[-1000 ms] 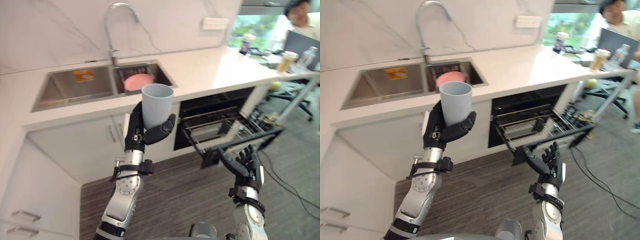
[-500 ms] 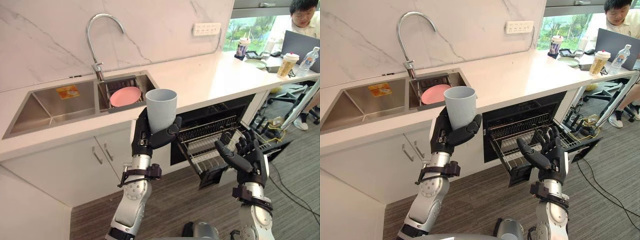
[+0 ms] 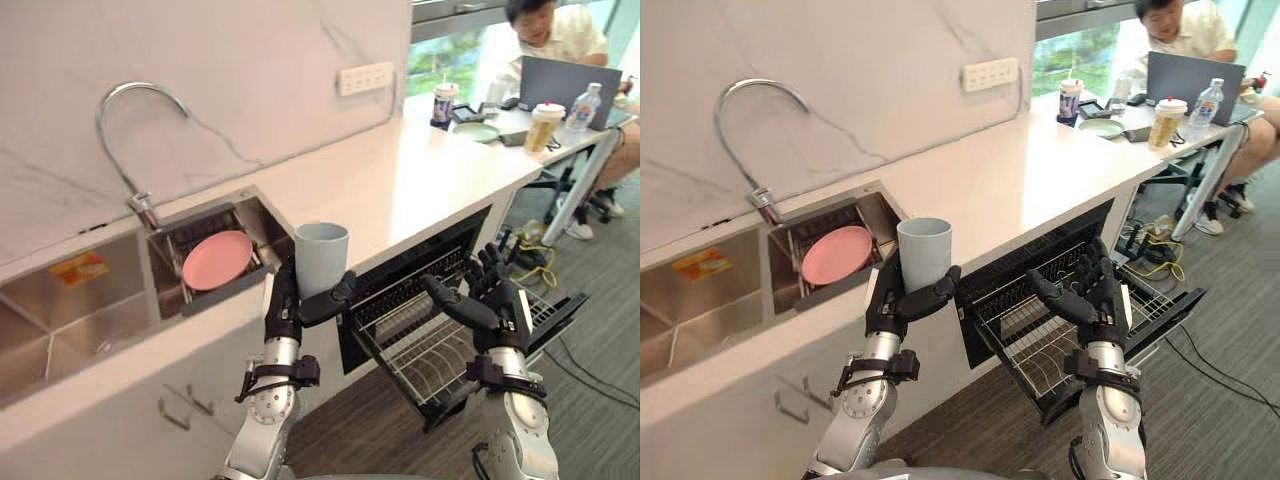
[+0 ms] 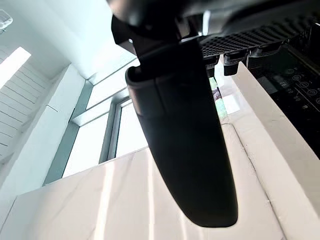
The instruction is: Walk over to the sink, pick up the cup, carry it to the dishwasher, place the cup inside the dishwasher, then close the dishwasher door
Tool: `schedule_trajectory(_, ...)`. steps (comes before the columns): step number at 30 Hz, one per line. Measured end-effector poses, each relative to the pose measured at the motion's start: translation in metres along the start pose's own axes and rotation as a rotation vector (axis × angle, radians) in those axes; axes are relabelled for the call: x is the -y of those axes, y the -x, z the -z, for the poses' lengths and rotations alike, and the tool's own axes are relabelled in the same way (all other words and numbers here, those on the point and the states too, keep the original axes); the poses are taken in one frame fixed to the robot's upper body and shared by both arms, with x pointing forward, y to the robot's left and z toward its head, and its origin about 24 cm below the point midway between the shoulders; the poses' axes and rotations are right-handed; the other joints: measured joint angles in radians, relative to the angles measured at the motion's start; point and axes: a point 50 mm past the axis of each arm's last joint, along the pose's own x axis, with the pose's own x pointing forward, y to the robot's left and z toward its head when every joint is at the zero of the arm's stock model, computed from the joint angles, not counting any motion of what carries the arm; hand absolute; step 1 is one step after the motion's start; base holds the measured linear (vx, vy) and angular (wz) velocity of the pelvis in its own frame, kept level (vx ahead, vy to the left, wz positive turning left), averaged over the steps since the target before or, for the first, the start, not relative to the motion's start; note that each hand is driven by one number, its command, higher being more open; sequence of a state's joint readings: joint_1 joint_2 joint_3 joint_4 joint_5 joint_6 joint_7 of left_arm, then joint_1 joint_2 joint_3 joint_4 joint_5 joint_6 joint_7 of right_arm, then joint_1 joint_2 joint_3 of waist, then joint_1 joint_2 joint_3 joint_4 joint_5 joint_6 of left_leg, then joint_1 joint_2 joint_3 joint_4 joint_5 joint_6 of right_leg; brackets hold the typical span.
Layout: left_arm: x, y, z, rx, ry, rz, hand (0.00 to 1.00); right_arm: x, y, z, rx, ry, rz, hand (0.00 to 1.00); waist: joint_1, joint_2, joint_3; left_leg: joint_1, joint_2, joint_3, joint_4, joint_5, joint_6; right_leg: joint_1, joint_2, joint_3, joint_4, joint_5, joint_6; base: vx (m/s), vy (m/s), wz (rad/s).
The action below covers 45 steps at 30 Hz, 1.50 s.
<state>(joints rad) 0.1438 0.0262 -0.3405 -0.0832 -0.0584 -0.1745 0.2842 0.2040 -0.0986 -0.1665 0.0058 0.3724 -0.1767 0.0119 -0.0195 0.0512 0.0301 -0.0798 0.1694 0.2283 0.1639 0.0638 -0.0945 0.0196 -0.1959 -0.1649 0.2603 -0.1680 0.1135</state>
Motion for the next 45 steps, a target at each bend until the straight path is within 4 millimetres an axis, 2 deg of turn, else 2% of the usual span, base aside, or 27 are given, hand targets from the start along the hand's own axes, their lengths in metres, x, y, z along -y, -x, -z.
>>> schedule_trajectory(2,-0.01,-0.004,-0.003,0.022,-0.032,-0.015,0.0,-0.008,0.001,0.003,-0.005,-0.032,-0.019,1.0,-0.007,-0.041,-0.003,0.016,-0.057,0.03,-0.064,0.012,0.026,0.005,-0.047,0.002,-0.065,0.037,0.037,0.24,0.261,-0.11)
schedule_trajectory(6,-0.024,-0.007,-0.005,0.031,-0.032,-0.099,0.0,-0.019,0.002,0.007,-0.014,-0.093,-0.071,1.0,-0.011,-0.045,-0.001,0.049,-0.101,0.042,-0.1,0.0,0.046,0.053,-0.075,-0.03,-0.136,0.089,0.047,0.14,0.139,-0.03)
schedule_trajectory(10,-0.024,-0.008,-0.008,0.05,0.052,-0.107,0.0,-0.027,0.001,0.006,-0.002,-0.197,-0.118,1.0,-0.012,-0.046,-0.001,0.075,-0.102,0.071,-0.125,-0.004,0.048,0.054,-0.075,-0.038,-0.148,0.106,0.035,0.03,0.028,-0.22)
schedule_trajectory(15,-0.002,-0.025,-0.031,0.171,0.102,-0.002,0.0,-0.036,0.0,0.001,0.022,-0.333,-0.206,1.0,-0.024,-0.056,0.006,0.075,-0.103,0.105,-0.141,-0.013,0.047,0.028,-0.074,-0.061,-0.174,0.132,0.025,-0.03,0.026,-0.31)
schedule_trajectory(18,0.019,-0.038,-0.052,0.28,0.084,0.069,0.0,-0.053,-0.003,-0.01,0.06,-0.383,-0.321,1.0,-0.024,-0.056,0.006,0.08,-0.1,0.14,-0.156,-0.013,0.047,-0.013,-0.07,-0.069,-0.175,0.159,0.018,-0.04,0.031,-0.66)
schedule_trajectory(20,0.03,-0.046,-0.068,0.365,0.038,0.078,0.0,-0.073,-0.006,-0.023,0.093,-0.415,-0.468,1.0,-0.027,-0.057,0.006,0.083,-0.089,0.171,-0.167,-0.016,0.046,-0.046,-0.054,-0.105,-0.184,0.201,0.004,-0.02,0.005,-0.94)
schedule_trajectory(21,0.032,-0.049,-0.074,0.396,0.023,0.075,0.0,-0.081,-0.007,-0.029,0.109,-0.43,-0.539,1.0,-0.031,-0.057,0.007,0.085,-0.084,0.196,-0.167,-0.018,0.046,-0.055,-0.048,-0.118,-0.197,0.219,-0.003,-0.02,0.0,-0.76)
schedule_trajectory(24,0.032,-0.054,-0.08,0.421,0.027,0.04,0.0,-0.089,-0.005,-0.034,0.105,-0.43,-0.658,1.0,-0.043,-0.058,0.007,0.094,-0.083,0.209,-0.168,-0.02,0.048,-0.053,-0.043,-0.124,-0.211,0.237,-0.003,-0.01,-0.001,-0.27)
schedule_trajectory(28,0.025,-0.057,-0.073,0.418,-0.027,-0.034,0.0,-0.089,-0.007,-0.036,0.089,-0.393,-0.71,1.0,-0.033,-0.064,0.012,0.103,-0.084,0.211,-0.174,-0.02,0.047,-0.043,-0.043,-0.145,-0.219,0.241,-0.001,-0.01,-0.003,-0.03)
schedule_trajectory(30,0.02,-0.059,-0.066,0.416,-0.106,-0.095,0.0,-0.089,-0.011,-0.041,0.106,-0.374,-0.724,1.0,-0.024,-0.074,0.019,0.112,-0.087,0.209,-0.19,-0.014,0.048,-0.037,-0.041,-0.153,-0.23,0.242,0.001,-0.04,-0.01,-0.05)
schedule_trajectory(35,0.018,-0.059,-0.057,0.42,-0.204,-0.155,0.0,-0.091,-0.017,-0.048,0.13,-0.358,-0.722,1.0,-0.026,-0.074,0.02,0.119,-0.087,0.203,-0.228,0.019,0.045,-0.036,-0.033,-0.164,-0.242,0.244,0.003,-0.01,-0.018,0.03)
schedule_trajectory(45,0.025,-0.057,-0.046,0.431,-0.32,-0.138,0.0,-0.091,-0.03,-0.056,0.154,-0.363,-0.526,1.0,-0.026,-0.078,0.021,0.14,-0.095,0.192,-0.248,0.024,0.047,-0.004,-0.033,-0.195,-0.263,0.257,0.004,0.01,0.0,0.03)
